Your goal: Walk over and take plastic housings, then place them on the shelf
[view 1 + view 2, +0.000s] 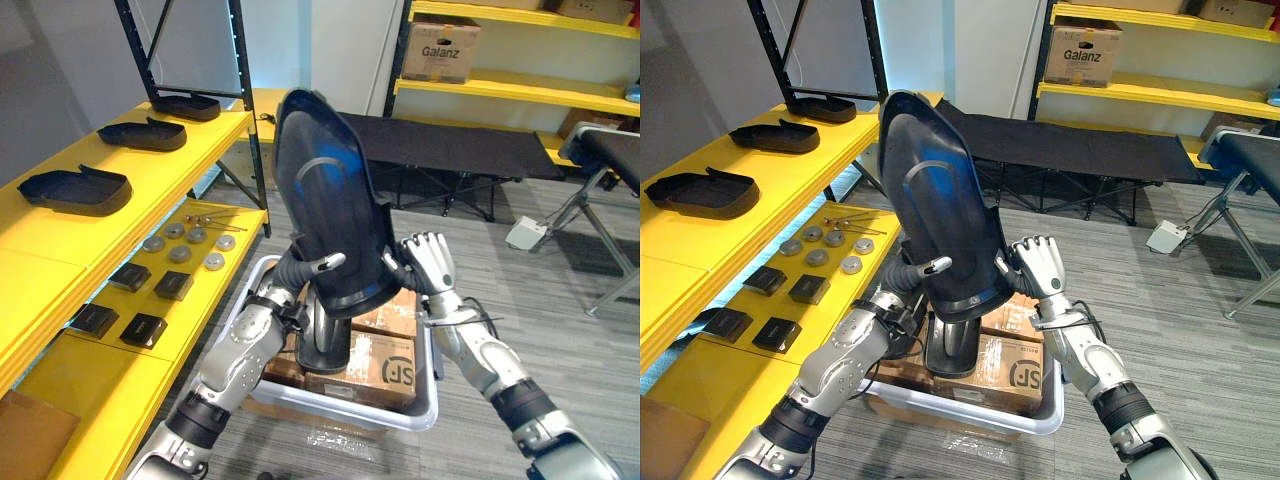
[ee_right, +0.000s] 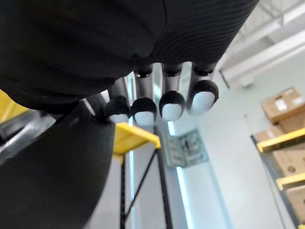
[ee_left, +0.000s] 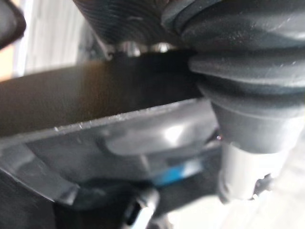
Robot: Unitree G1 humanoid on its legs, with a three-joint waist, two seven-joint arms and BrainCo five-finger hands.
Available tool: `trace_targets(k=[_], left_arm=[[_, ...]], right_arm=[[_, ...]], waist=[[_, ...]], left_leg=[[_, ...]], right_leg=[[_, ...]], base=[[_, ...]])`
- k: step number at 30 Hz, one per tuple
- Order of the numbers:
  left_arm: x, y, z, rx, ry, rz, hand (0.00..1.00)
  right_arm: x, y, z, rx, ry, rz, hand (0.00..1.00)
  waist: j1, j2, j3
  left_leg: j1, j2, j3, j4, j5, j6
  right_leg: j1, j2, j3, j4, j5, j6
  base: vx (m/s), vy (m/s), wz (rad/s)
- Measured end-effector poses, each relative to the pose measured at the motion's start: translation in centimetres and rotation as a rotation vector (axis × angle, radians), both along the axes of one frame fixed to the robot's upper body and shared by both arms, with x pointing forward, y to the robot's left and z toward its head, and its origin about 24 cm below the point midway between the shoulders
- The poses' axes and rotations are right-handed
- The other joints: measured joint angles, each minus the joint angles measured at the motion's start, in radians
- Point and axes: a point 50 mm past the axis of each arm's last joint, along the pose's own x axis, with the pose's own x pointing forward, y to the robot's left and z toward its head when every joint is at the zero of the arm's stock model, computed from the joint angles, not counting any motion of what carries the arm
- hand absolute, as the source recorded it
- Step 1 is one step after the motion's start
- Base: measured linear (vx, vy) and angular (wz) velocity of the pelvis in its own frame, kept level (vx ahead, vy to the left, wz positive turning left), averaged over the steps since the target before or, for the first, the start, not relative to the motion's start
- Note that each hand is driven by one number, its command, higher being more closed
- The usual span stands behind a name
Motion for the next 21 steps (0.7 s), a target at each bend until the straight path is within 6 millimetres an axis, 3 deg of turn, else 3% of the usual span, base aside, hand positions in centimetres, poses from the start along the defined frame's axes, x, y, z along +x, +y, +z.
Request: trace_targets(k=[4,12,20,21], left_arm=[[0.1,0.4,-0.3,-0.004,0.007,0.06,1.0],[-0.4,0.4,-0.4,-0.124,-0.004,0.201,1.0],[-0.6,0.4,0.7,-0.301,-0.05,0.302,1.0],[-0.6,0.3,0.8,-0.328,-0.044,0.324,1.0]], right_arm=[[-0.2,0.7,1.3,0.079,-0.033,0.033,1.0],[-0.7,2.3,1.8,0.204,-0.03,0.08,1.0],[-2.1,3.7,1.2,0.373,0.016,0.102,1.0],[-2.3,4.0,1.0,0.401,0.033,0.117,0.0]], waist=[[0.0,-0.001,0.0],[-0.001,-0.001,-0.001],[-0.004,-0.001,-0.001],[-0.004,-0.001,-0.001]], left_leg=[[0.0,0.006,0.003,0.0,0.0,-0.001],[0.001,0.01,0.027,0.0,0.0,-0.002],[0.011,0.01,0.033,0.0,-0.001,-0.003],[0.011,0.01,0.034,0.0,-0.004,-0.007]], right_leg=[[0.0,0.008,0.003,-0.005,0.003,-0.003],[-0.018,0.013,0.023,0.002,0.004,-0.006],[-0.02,0.011,0.029,0.013,-0.008,-0.017],[-0.021,0.011,0.03,0.013,-0.008,-0.017]], base=[[-0.02,-0.006,-0.02],[-0.03,-0.012,-0.08],[-0.03,-0.004,-0.03],[-0.03,-0.002,-0.02]])
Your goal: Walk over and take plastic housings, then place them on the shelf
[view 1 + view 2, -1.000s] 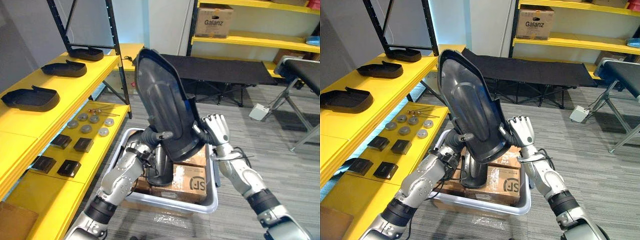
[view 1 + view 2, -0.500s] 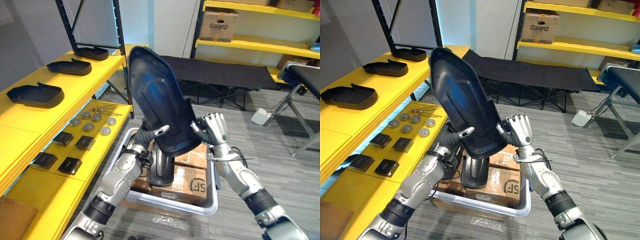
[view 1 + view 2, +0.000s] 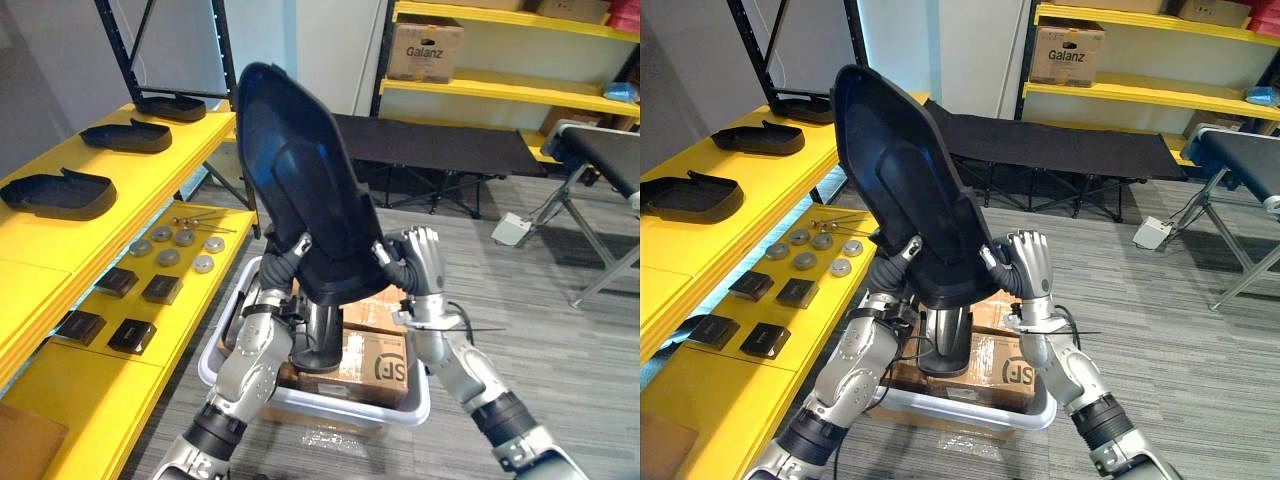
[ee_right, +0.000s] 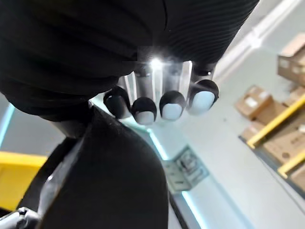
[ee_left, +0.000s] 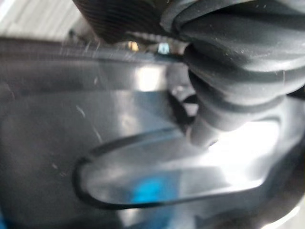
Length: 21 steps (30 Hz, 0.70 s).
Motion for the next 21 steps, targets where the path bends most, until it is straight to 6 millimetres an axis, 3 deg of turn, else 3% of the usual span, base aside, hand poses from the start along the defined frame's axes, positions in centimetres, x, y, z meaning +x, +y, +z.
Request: trace_targets(k=[6,10,12,15,18,21], left_arm=[[-0.6,0.7,0.3,0.048,-0.016,0.119,1.0],[-0.4,2.0,1.1,0.045,-0.029,0.272,1.0],[-0.6,2.2,1.8,0.095,-0.078,0.309,1.0],[-1.5,2.6,2.6,0.2,-0.153,0.361,1.0],[-2.5,3.6,1.5,0.327,-0.141,0.432,1.0],[-3.3,5.4,0.2,0.406,-0.089,0.529,1.0]], right_arm=[[-1.4,1.1,0.3,0.077,-0.013,0.085,0.0],[-2.6,0.6,-1.1,0.153,0.033,0.046,0.0],[-2.7,-0.2,-0.9,0.221,0.033,-0.006,0.0],[-2.7,-2.3,0.9,0.388,-0.008,-0.065,0.0],[-3.3,-5.5,2.4,0.596,-0.034,-0.064,0.0],[-4.0,-7.8,2.3,0.684,-0.037,-0.086,0.0]], waist=[[0.0,0.0,0.0],[-0.001,0.0,0.0],[-0.001,0.0,0.0],[-0.002,0.0,0.0],[-0.005,0.001,0.0],[-0.012,0.003,0.001]], left_leg=[[-0.001,0.001,0.015,0.0,-0.001,-0.002],[-0.001,0.0,0.019,0.0,-0.002,-0.002],[-0.001,0.0,0.019,0.0,-0.002,-0.002],[0.005,0.0,0.024,0.0,-0.004,-0.002],[0.009,0.0,0.031,0.0,-0.005,-0.002],[0.015,0.0,0.044,0.0,-0.009,-0.004]], right_leg=[[-0.009,0.0,0.013,0.0,0.0,0.0],[-0.013,0.0,0.018,0.0,0.003,0.004],[-0.013,0.0,0.018,0.001,0.004,0.005],[-0.011,0.0,0.023,0.001,0.004,0.006],[-0.011,0.0,0.029,0.001,0.004,0.006],[-0.012,0.001,0.042,0.001,0.0,0.005]], base=[[-0.01,-0.001,-0.06],[0.0,-0.001,-0.03],[0.0,0.0,0.0],[-0.02,0.001,-0.06],[-0.03,0.001,-0.05],[-0.03,0.005,-0.1]])
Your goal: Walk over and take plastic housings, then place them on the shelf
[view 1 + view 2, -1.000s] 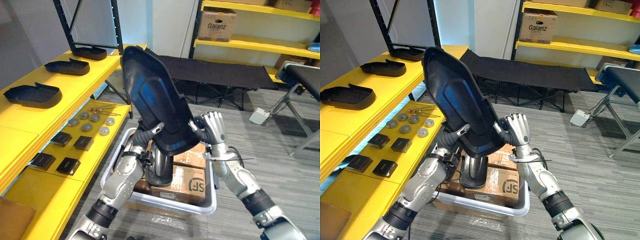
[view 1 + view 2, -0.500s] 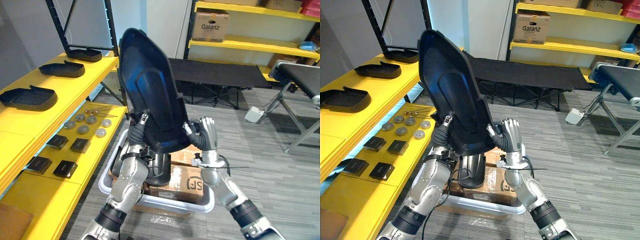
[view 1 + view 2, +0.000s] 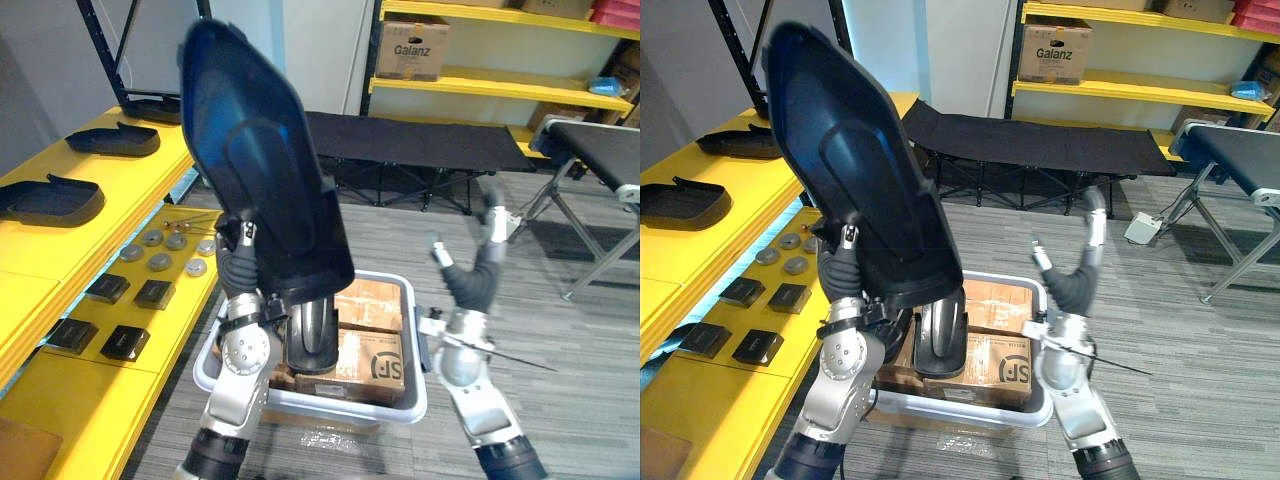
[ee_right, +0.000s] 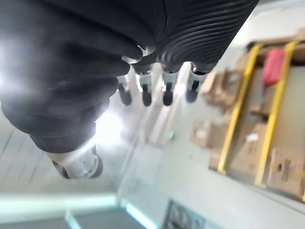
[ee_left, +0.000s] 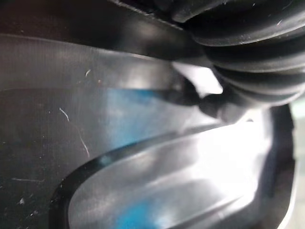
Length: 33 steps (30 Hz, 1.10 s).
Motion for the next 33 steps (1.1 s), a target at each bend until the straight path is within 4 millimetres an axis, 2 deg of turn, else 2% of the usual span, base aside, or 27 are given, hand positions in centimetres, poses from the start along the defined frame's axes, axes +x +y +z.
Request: trace_targets(k=[4,7,11,14,19,21,23,24,25,27,29,30,31,32,33], left_arm=[[-1.1,2.2,-0.8,0.07,0.015,0.134,1.0],[-2.3,3.4,-0.7,0.086,-0.022,0.204,1.0],[-4.7,4.2,-0.1,0.082,-0.09,0.243,1.0],[-5.6,5.0,-0.2,0.095,-0.091,0.289,1.0],[-7.0,6.2,-0.7,0.124,-0.054,0.377,1.0],[-7.3,6.3,0.3,0.125,-0.101,0.387,1.0],[-7.5,6.5,0.9,0.129,-0.122,0.401,1.0],[-7.9,7.0,1.4,0.137,-0.142,0.432,1.0],[-8.0,7.2,1.5,0.14,-0.145,0.444,1.0],[-8.8,8.0,1.7,0.153,-0.14,0.492,1.0],[-9.4,8.4,1.7,0.161,-0.13,0.514,1.0],[-9.6,8.5,1.5,0.164,-0.12,0.519,1.0],[-9.6,8.5,1.5,0.168,-0.115,0.514,1.0],[-9.5,8.5,1.6,0.173,-0.12,0.497,1.0],[-9.4,8.5,1.7,0.18,-0.127,0.482,1.0]], right_arm=[[-1.2,-3.1,-1.0,0.187,0.033,-0.047,0.0],[-2.9,-4.7,-3.3,0.323,0.116,-0.094,0.0],[-5.1,-5.0,-7.4,0.45,0.279,-0.13,0.0],[-5.3,-4.3,-8.7,0.505,0.324,-0.059,0.0],[-3.4,-2.0,-8.5,0.469,0.335,0.12,0.0],[-1.4,-0.8,-8.0,0.423,0.337,0.215,0.0],[-0.3,-0.4,-7.4,0.371,0.334,0.252,0.0],[1.0,0.0,-6.6,0.321,0.324,0.294,0.0],[1.4,0.2,-6.3,0.302,0.317,0.302,0.0],[2.5,0.9,-5.2,0.28,0.285,0.338,0.0],[2.9,1.3,-4.7,0.284,0.267,0.343,0.0],[3.0,1.5,-4.7,0.289,0.265,0.337,0.0],[2.9,1.7,-4.8,0.303,0.267,0.325,0.0],[2.7,1.7,-5.0,0.32,0.272,0.304,0.0],[2.7,1.7,-5.1,0.328,0.272,0.291,0.0]], waist=[[-0.012,0.005,0.001],[-0.016,0.017,-0.001],[-0.02,0.039,-0.01],[-0.016,0.042,-0.012],[-0.001,0.034,0.002],[0.033,0.036,0.042],[0.049,0.041,0.058],[0.077,0.047,0.078],[0.086,0.047,0.082],[0.123,0.038,0.091],[0.137,0.026,0.104],[0.142,0.02,0.107],[0.136,0.015,0.11],[0.118,0.005,0.114],[0.115,-0.006,0.119]], left_leg=[[0.006,0.0,0.007,-0.004,-0.01,-0.003],[0.006,0.001,0.021,-0.005,-0.016,-0.005],[0.007,0.003,0.044,0.0,-0.026,-0.005],[0.007,0.006,0.051,0.0,-0.032,-0.005],[-0.046,0.005,0.009,0.077,-0.07,0.001],[-0.108,0.0,-0.064,0.175,-0.106,0.006],[-0.137,-0.004,-0.097,0.218,-0.121,0.008],[-0.163,-0.012,-0.128,0.249,-0.13,0.013],[-0.172,-0.017,-0.14,0.255,-0.131,0.014],[-0.193,-0.033,-0.178,0.262,-0.13,0.016],[-0.206,-0.051,-0.222,0.262,-0.131,0.02],[-0.21,-0.06,-0.247,0.261,-0.133,0.022],[-0.225,-0.075,-0.304,0.259,-0.129,0.03],[-0.242,-0.097,-0.371,0.257,-0.118,0.035],[-0.246,-0.109,-0.402,0.256,-0.112,0.035]], right_leg=[[0.0,0.0,0.01,-0.002,-0.001,0.001],[-0.005,0.001,0.018,-0.004,-0.002,0.002],[-0.02,0.005,0.042,-0.005,-0.001,0.002],[-0.019,0.009,0.046,-0.015,0.004,0.006],[-0.011,-0.002,0.01,-0.012,-0.001,0.009],[0.005,-0.014,-0.054,0.025,-0.024,0.017],[0.007,-0.02,-0.079,0.044,-0.035,0.02],[0.011,-0.026,-0.108,0.056,-0.042,0.022],[0.013,-0.029,-0.122,0.056,-0.043,0.023],[0.021,-0.039,-0.16,0.058,-0.049,0.027],[0.035,-0.047,-0.188,0.074,-0.069,0.033],[0.037,-0.051,-0.182,0.096,-0.091,0.029],[0.036,-0.051,-0.136,0.131,-0.133,0.008],[0.039,-0.04,-0.056,0.154,-0.195,-0.016],[0.044,-0.032,-0.016,0.163,-0.233,-0.019]], base=[[-0.02,0.007,-0.07],[0.01,0.007,-0.1],[0.05,0.006,-0.17],[0.04,-0.002,-0.07],[0.02,0.008,0.22],[0.0,0.016,0.81],[-0.02,0.027,0.65],[-0.02,0.027,0.58],[-0.02,0.032,0.57],[-0.01,0.024,0.57],[0.02,0.022,0.68],[0.04,0.029,1.01],[0.06,0.04,1.51],[0.07,0.033,1.59],[0.08,-0.07,1.7]])
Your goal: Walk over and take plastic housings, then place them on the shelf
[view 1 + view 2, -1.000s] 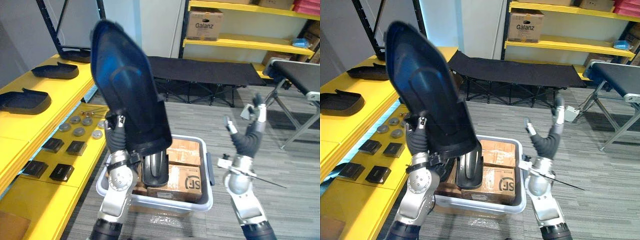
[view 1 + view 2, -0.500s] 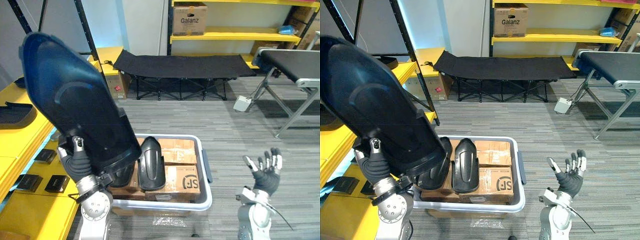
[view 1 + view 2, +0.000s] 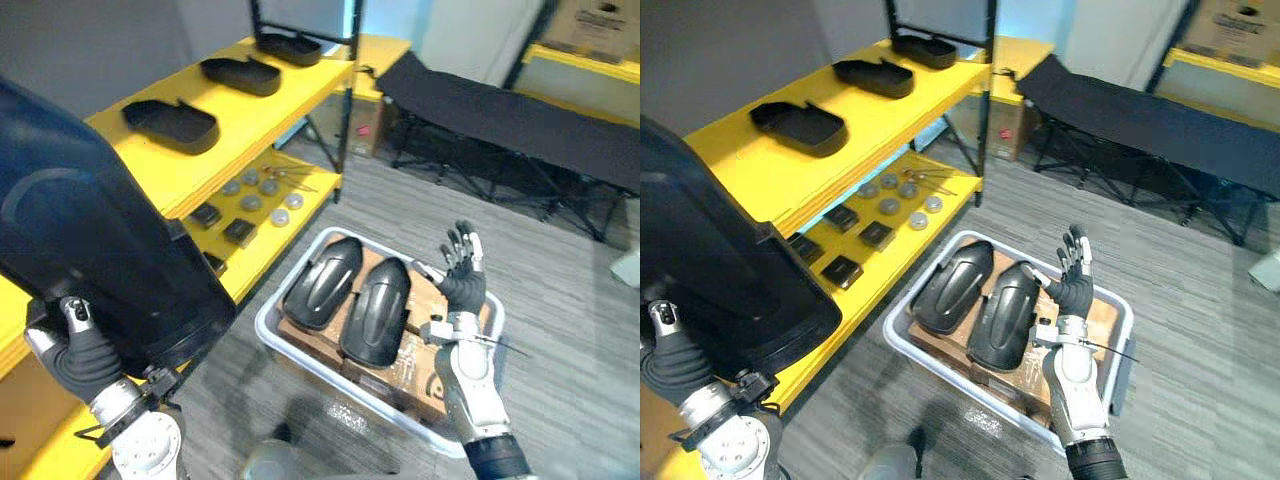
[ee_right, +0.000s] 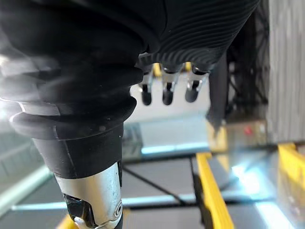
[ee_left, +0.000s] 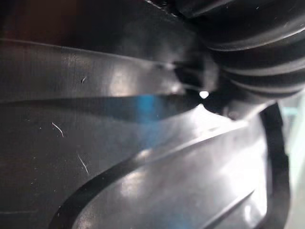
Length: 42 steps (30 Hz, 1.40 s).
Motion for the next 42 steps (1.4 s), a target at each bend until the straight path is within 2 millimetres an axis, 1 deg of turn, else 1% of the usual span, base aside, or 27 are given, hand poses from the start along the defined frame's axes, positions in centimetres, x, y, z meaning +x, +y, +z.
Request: trace_targets(k=[1,2,3,4,8,11,12,13,14,16,17,18,21,23,24,25,27,28,29,30,31,32,34,36,39,40,42], left_arm=[[0.3,-0.1,0.0,0.015,-0.001,-0.027,1.0],[0.4,-0.1,-0.1,0.019,0.008,-0.045,1.0],[0.5,-0.1,-0.2,0.022,0.013,-0.05,1.0],[0.7,-0.2,-0.3,0.022,0.022,-0.062,1.0],[0.7,-0.2,-0.5,0.007,0.028,-0.076,1.0],[0.9,-0.3,-1.4,-0.023,0.065,-0.104,1.0],[1.1,-0.4,-1.6,-0.026,0.073,-0.12,1.0],[1.7,-0.7,-2.0,-0.042,0.081,-0.157,1.0],[1.9,-0.9,-2.6,-0.061,0.104,-0.188,1.0],[2.4,-1.7,-3.4,-0.079,0.138,-0.239,1.0],[2.5,-2.0,-3.6,-0.083,0.143,-0.255,1.0],[2.7,-2.6,-3.7,-0.09,0.144,-0.282,1.0],[2.9,-2.8,-3.7,-0.123,0.132,-0.301,1.0],[2.9,-2.9,-3.7,-0.125,0.128,-0.305,1.0],[3.0,-3.2,-3.8,-0.13,0.134,-0.318,1.0],[3.4,-3.6,-4.0,-0.132,0.143,-0.343,1.0],[3.5,-3.7,-4.0,-0.134,0.145,-0.354,1.0],[3.5,-3.7,-4.1,-0.135,0.149,-0.367,1.0],[3.6,-3.7,-4.3,-0.144,0.161,-0.391,1.0],[3.5,-3.6,-5.0,-0.165,0.201,-0.415,1.0],[3.3,-3.6,-5.5,-0.172,0.239,-0.436,1.0],[3.3,-3.6,-5.6,-0.17,0.247,-0.441,1.0],[3.5,-3.8,-5.6,-0.157,0.257,-0.479,1.0],[3.5,-4.1,-6.1,-0.174,0.275,-0.501,1.0],[3.0,-4.4,-7.2,-0.242,0.305,-0.483,1.0],[3.0,-4.8,-7.3,-0.273,0.299,-0.491,1.0],[3.0,-5.5,-7.4,-0.307,0.286,-0.502,1.0]], right_arm=[[-0.1,-0.1,-0.1,-0.017,0.006,-0.028,0.0],[-0.2,-0.1,-0.1,-0.043,0.005,-0.043,0.0],[-0.2,-0.1,0.0,-0.056,0.001,-0.048,0.0],[-0.2,-0.5,0.1,-0.067,-0.005,-0.064,0.0],[-0.1,-1.5,0.5,-0.065,-0.017,-0.101,0.0],[-0.7,-3.1,-0.1,-0.059,0.004,-0.151,0.0],[-1.1,-3.7,-0.5,-0.055,0.021,-0.177,0.0],[-2.1,-4.8,-1.3,-0.045,0.057,-0.235,0.0],[-2.9,-5.6,-2.0,-0.036,0.085,-0.279,0.0],[-4.0,-7.1,-2.4,-0.053,0.111,-0.332,0.0],[-4.2,-7.5,-2.5,-0.057,0.114,-0.345,0.0],[-4.2,-7.9,-2.3,-0.06,0.104,-0.345,0.0],[-4.1,-7.3,-2.2,-0.035,0.094,-0.284,0.0],[-4.5,-6.8,-2.5,-0.012,0.097,-0.258,0.0],[-4.8,-6.7,-2.9,-0.017,0.116,-0.245,0.0],[-5.1,-6.4,-3.5,-0.004,0.142,-0.244,0.0],[-4.9,-5.1,-4.1,0.045,0.155,-0.208,0.0],[-4.7,-4.0,-4.2,0.059,0.15,-0.176,0.0],[-4.3,-3.4,-4.3,0.069,0.154,-0.155,0.0],[-4.0,-2.5,-4.5,0.079,0.161,-0.124,0.0],[-3.7,-1.8,-4.3,0.085,0.152,-0.094,0.0],[-3.7,-1.5,-4.3,0.085,0.145,-0.081,0.0],[-3.4,-0.6,-3.8,0.08,0.114,-0.032,0.0],[-3.2,0.0,-3.7,0.078,0.11,-0.002,0.0],[-2.7,1.0,-3.3,0.05,0.096,0.085,0.0],[-2.5,1.0,-3.2,0.024,0.092,0.117,0.0],[-2.5,0.9,-3.3,-0.021,0.105,0.175,0.0]], waist=[[-0.004,-0.009,0.005],[0.0,-0.018,0.0],[0.002,-0.013,0.001],[0.003,0.004,0.011],[0.01,0.03,0.02],[-0.001,0.052,0.045],[-0.011,0.053,0.047],[-0.037,0.056,0.054],[-0.05,0.063,0.064],[-0.08,0.082,0.069],[-0.083,0.079,0.073],[-0.081,0.091,0.074],[-0.082,0.09,0.07],[-0.089,0.106,0.051],[-0.101,0.119,0.041],[-0.116,0.118,0.025],[-0.128,0.09,0.011],[-0.128,0.084,0.01],[-0.119,0.07,0.014],[-0.095,0.063,0.01],[-0.088,0.068,0.006],[-0.089,0.076,0.006],[-0.099,0.069,-0.006],[-0.099,0.064,-0.009],[-0.081,0.088,0.005],[-0.082,0.116,0.017],[-0.084,0.143,0.022]], left_leg=[[-0.008,-0.016,-0.056,0.004,0.007,-0.01],[-0.008,-0.019,-0.094,0.006,0.018,-0.028],[-0.01,-0.019,-0.111,0.01,0.023,-0.037],[-0.009,-0.016,-0.153,0.016,0.029,-0.047],[0.002,0.002,-0.178,0.015,0.036,-0.059],[0.004,0.011,-0.125,0.033,0.054,-0.072],[-0.004,0.012,-0.085,0.027,0.073,-0.061],[-0.007,0.042,0.037,-0.017,0.093,0.01],[-0.014,0.104,0.213,-0.031,0.076,0.06],[-0.032,0.166,0.366,-0.027,0.06,0.08],[-0.043,0.182,0.404,-0.017,0.056,0.08],[-0.079,0.212,0.436,0.059,0.052,0.087],[-0.092,0.238,0.436,0.314,0.009,0.129],[-0.088,0.27,0.439,0.434,-0.012,0.142],[-0.071,0.278,0.455,0.43,0.009,0.116],[-0.074,0.239,0.464,0.392,-0.032,0.09],[-0.053,0.189,0.483,0.29,-0.065,0.072],[-0.041,0.172,0.514,0.23,-0.084,0.027],[-0.039,0.143,0.497,0.21,-0.072,0.018],[-0.017,0.117,0.483,0.178,-0.059,0.027],[0.005,0.098,0.448,0.132,-0.041,0.036],[0.011,0.092,0.43,0.106,-0.028,0.038],[0.016,0.057,0.359,0.015,0.028,0.036],[0.013,0.031,0.321,-0.02,0.052,0.031],[0.0,0.028,0.319,-0.027,0.082,0.012],[-0.012,0.036,0.312,-0.034,0.102,0.01],[0.001,0.047,0.323,-0.089,0.128,0.008]], right_leg=[[0.007,0.019,0.02,0.024,-0.047,0.019],[0.009,0.032,0.014,0.058,-0.066,0.009],[0.012,0.038,0.01,0.072,-0.071,0.007],[0.036,0.056,-0.01,0.083,-0.073,0.005],[0.067,0.087,-0.009,0.084,-0.084,-0.013],[0.112,0.101,-0.049,0.092,-0.106,-0.031],[0.118,0.101,-0.069,0.095,-0.115,-0.037],[0.13,0.103,-0.118,0.104,-0.121,-0.045],[0.142,0.11,-0.154,0.106,-0.119,-0.044],[0.153,0.104,-0.208,0.11,-0.119,-0.045],[0.146,0.098,-0.221,0.115,-0.122,-0.05],[0.123,0.081,-0.234,0.13,-0.128,-0.058],[0.093,0.0,-0.222,0.175,-0.127,-0.05],[0.074,-0.041,-0.221,0.208,-0.128,-0.014],[0.065,-0.053,-0.222,0.244,-0.141,0.013],[0.058,-0.078,-0.224,0.257,-0.145,0.021],[0.054,-0.111,-0.24,0.247,-0.138,0.03],[0.061,-0.126,-0.269,0.243,-0.118,0.051],[0.068,-0.136,-0.275,0.244,-0.104,0.054],[0.081,-0.145,-0.277,0.244,-0.065,0.049],[0.089,-0.145,-0.268,0.258,-0.04,0.032],[0.089,-0.134,-0.25,0.258,-0.055,0.022],[0.058,-0.085,-0.186,0.232,-0.088,-0.005],[0.019,-0.067,-0.185,0.213,-0.093,-0.005],[0.016,-0.057,-0.163,0.207,-0.132,0.036],[-0.002,-0.053,-0.167,0.217,-0.133,0.037],[-0.011,-0.048,-0.182,0.226,-0.134,0.036]], base=[[0.07,-0.115,1.36],[0.09,-0.169,1.22],[0.09,-0.141,1.0],[0.07,-0.136,0.73],[0.01,-0.093,0.33],[-0.04,-0.073,0.37],[-0.09,-0.047,1.02],[-0.12,-0.064,1.21],[-0.14,-0.107,1.24],[-0.09,-0.049,1.02],[-0.06,0.059,0.68],[-0.09,0.1,0.18],[-0.1,0.164,-0.15],[0.0,0.252,0.08],[0.06,0.278,0.71],[0.08,0.302,0.91],[0.08,0.311,1.1],[0.09,0.335,1.13],[0.1,0.351,0.98],[0.08,0.235,0.77],[0.07,0.191,0.69],[0.0,0.145,0.98],[-0.06,0.041,1.12],[-0.07,-0.032,0.72],[-0.07,-0.086,0.11],[-0.1,-0.067,0.13],[-0.08,-0.065,0.17]])
